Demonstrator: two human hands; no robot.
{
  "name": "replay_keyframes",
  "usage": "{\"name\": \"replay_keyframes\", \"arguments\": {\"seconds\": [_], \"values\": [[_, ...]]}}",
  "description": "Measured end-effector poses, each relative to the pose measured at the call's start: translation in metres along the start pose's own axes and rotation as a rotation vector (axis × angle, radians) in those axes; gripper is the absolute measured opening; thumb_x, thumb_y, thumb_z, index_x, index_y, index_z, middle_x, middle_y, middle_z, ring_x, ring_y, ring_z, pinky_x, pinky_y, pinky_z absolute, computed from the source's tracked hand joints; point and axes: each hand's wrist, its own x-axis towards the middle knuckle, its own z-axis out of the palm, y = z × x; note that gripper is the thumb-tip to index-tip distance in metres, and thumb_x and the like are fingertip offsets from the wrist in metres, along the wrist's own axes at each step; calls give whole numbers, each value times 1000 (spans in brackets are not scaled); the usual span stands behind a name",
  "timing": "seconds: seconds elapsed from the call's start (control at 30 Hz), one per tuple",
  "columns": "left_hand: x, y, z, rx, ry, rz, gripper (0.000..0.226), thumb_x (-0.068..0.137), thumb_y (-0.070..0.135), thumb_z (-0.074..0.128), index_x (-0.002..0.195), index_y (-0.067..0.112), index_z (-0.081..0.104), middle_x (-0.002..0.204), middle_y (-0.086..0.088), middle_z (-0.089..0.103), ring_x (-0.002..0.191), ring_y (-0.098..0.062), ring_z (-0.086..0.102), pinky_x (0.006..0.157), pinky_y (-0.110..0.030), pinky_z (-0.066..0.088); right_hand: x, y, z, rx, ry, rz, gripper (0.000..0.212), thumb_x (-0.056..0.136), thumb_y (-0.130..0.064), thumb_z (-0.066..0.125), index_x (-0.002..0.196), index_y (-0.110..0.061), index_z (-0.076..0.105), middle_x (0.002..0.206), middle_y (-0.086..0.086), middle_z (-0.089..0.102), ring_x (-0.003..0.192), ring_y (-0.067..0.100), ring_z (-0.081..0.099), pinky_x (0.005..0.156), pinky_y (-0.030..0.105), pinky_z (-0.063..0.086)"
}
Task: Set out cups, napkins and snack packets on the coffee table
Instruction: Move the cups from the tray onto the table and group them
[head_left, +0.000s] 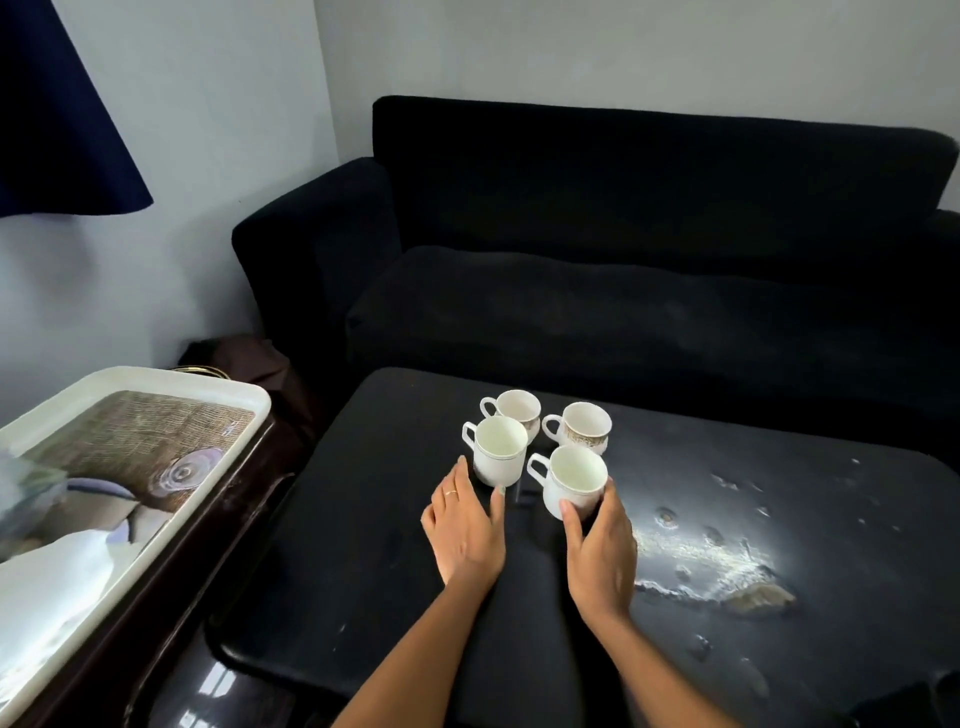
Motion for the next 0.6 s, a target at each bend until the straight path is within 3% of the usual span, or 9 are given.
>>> {"name": "replay_keyframes", "arguments": {"seconds": [0.23,0.6], "values": [[10,2,10,89,62,-11,54,97,50,37,146,30,28,142,8,44,134,-16,30,103,-37,26,20,5,6,-67,-12,-49,64,92,-34,53,144,-6,28,132,13,53,121,28,50,103,40,36],[12,1,13,57,99,-11,51,92,53,45,138,30,38,137,4,49,130,-18,34,101,-38,27,22,6,8,-89,-38,-52,65,94,-32,49,147,-7,21,135,13,50,124,29,46,105,42,33]]}}
